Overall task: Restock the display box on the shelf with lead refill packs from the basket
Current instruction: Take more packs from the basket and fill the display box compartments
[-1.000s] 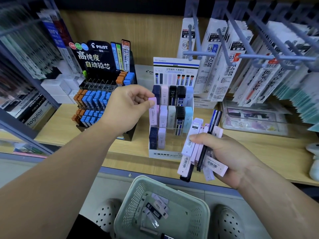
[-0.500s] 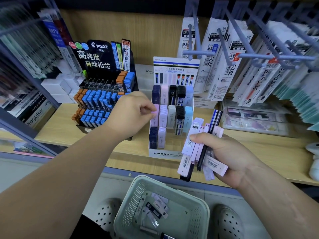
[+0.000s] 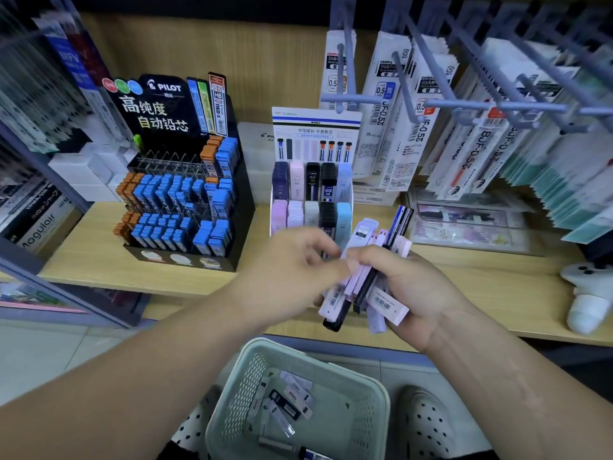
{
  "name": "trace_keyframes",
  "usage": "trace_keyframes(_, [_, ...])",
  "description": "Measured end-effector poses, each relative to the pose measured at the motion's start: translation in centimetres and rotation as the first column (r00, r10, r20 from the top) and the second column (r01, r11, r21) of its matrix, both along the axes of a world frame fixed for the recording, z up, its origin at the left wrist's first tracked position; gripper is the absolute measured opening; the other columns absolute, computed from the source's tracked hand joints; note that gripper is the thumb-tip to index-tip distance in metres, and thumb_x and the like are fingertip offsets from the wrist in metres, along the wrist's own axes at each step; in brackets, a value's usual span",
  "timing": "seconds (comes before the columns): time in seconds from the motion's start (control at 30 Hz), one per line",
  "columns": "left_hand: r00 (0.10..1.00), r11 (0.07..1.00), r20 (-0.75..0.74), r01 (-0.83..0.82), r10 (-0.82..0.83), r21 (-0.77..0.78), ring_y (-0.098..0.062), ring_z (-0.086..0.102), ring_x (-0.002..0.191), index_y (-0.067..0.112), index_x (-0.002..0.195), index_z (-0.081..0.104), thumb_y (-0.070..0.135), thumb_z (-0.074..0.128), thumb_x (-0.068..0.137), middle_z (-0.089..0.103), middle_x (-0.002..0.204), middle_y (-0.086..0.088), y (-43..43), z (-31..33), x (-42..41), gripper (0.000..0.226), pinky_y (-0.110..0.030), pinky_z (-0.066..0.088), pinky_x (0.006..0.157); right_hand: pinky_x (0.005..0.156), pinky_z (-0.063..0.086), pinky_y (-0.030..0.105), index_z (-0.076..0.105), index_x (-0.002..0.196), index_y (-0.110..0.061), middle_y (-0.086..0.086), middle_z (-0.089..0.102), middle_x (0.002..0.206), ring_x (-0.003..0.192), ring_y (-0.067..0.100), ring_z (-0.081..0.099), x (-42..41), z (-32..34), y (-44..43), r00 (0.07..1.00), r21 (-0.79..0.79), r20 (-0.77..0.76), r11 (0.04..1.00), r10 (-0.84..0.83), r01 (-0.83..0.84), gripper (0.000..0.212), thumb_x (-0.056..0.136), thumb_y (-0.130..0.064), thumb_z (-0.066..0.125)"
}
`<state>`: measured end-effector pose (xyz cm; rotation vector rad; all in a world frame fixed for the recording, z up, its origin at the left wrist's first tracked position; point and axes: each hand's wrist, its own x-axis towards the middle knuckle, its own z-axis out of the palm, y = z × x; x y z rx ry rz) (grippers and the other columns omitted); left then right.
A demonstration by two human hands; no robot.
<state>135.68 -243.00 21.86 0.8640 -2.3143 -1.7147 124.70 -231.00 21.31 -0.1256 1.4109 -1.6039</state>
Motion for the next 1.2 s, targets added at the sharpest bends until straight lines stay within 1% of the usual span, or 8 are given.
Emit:
trace_keyframes(0.17, [0.998,0.976,0.008,-0.069,0.069,0.209,-0.023,0.059,0.058,0.016,0.107,0.068,0.025,0.08,0.082,0.067,0.081,-0.024,0.9,-0.8,-0.1,0.029,-0.031,0.053,0.053,0.091,0.048,0.067,0.069,0.094,-0.005,0.023,0.067,0.086,0.073,0.034,0.065,0.0,-0.3,-0.1,1.0,0.04,0.003,0.999,-0.012,0.012,0.007,0.086,-0.006,0.069])
trace_keyframes(0.4, [0.989,0.93,-0.034,-0.121,0.141,0.346,-0.02,0.065,0.056,0.004,0.098,0.069,0.01,0.071,0.089,0.073,0.075,-0.012,1.3,-0.2,-0.1,0.012,-0.032,0.056,0.052,0.099,0.048,0.056,0.067,0.114,-0.004,0.027,0.07,0.113,0.091,0.035,0.069,-0.5,-0.1,0.2,0.999,0.012,0.049,1.0,-0.012,0.012,0.039,0.079,-0.02,0.074])
trace_keyframes(0.53, [0.989,0.915,-0.048,-0.11,0.139,0.388,-0.015,0.064,0.053,0.004,0.097,0.07,0.009,0.067,0.091,0.074,0.074,-0.008,1.2,-0.2,-0.1,0.008,-0.03,0.056,0.052,0.098,0.049,0.054,0.07,0.107,-0.003,0.026,0.073,0.108,0.089,0.036,0.071,-0.8,-0.4,0.3,0.998,0.006,0.053,1.0,-0.015,0.015,0.023,0.086,-0.013,0.07])
trace_keyframes(0.73, [1.0,0.984,-0.002,0.014,-0.014,0.176,-0.029,0.069,0.066,0.011,0.096,0.073,0.014,0.06,0.096,0.075,0.079,-0.004,0.7,-0.8,0.1,0.013,-0.039,0.061,0.065,0.08,0.056,0.049,0.068,0.099,-0.001,0.026,0.07,0.093,0.074,0.036,0.07,-1.0,-0.8,0.4,0.999,0.036,0.021,0.999,-0.03,0.029,0.013,0.086,-0.002,0.066])
trace_keyframes(0.9, [0.998,0.998,0.022,0.054,-0.055,0.024,-0.02,0.067,0.068,0.02,0.09,0.076,0.009,0.064,0.088,0.074,0.076,-0.006,0.5,-0.9,0.2,0.016,-0.049,0.059,0.077,0.075,0.059,0.055,0.069,0.101,0.003,0.028,0.071,0.089,0.068,0.036,0.07,-0.6,-0.5,0.2,1.0,0.054,-0.021,0.998,-0.023,0.024,0.015,0.087,0.002,0.062])
trace_keyframes(1.03, [0.991,0.991,0.031,0.13,-0.129,-0.04,-0.035,0.068,0.075,0.035,0.134,0.048,0.013,0.064,0.079,0.072,0.076,-0.01,-0.2,-1.1,0.2,0.061,-0.056,0.057,0.078,0.057,0.058,0.044,0.063,0.116,0.008,0.027,0.071,0.089,0.064,0.034,0.069,-0.3,-0.4,0.2,0.999,0.07,-0.04,0.998,0.0,0.003,0.03,0.087,0.003,0.063])
trace_keyframes(1.13, [0.991,0.991,0.023,0.135,-0.135,-0.011,-0.037,0.069,0.074,0.046,0.132,0.042,0.01,0.056,0.078,0.073,0.08,-0.014,-0.8,-1.4,0.1,0.067,-0.057,0.058,0.077,0.071,0.059,0.063,0.064,0.116,0.005,0.033,0.071,0.099,0.076,0.044,0.071,-0.1,-0.4,0.2,0.999,0.076,-0.051,0.997,0.015,-0.011,0.03,0.086,0.004,0.062])
trace_keyframes(1.2, [0.991,0.991,0.007,0.13,-0.131,0.025,-0.036,0.071,0.07,0.045,0.129,0.044,0.006,0.055,0.085,0.071,0.081,-0.019,-0.9,-1.4,0.0,0.059,-0.055,0.059,0.075,0.086,0.047,0.075,0.066,0.115,0.004,0.035,0.069,0.104,0.086,0.052,0.069,-0.1,-0.3,0.1,0.997,0.101,-0.073,0.995,0.022,-0.015,0.03,0.085,0.002,0.064])
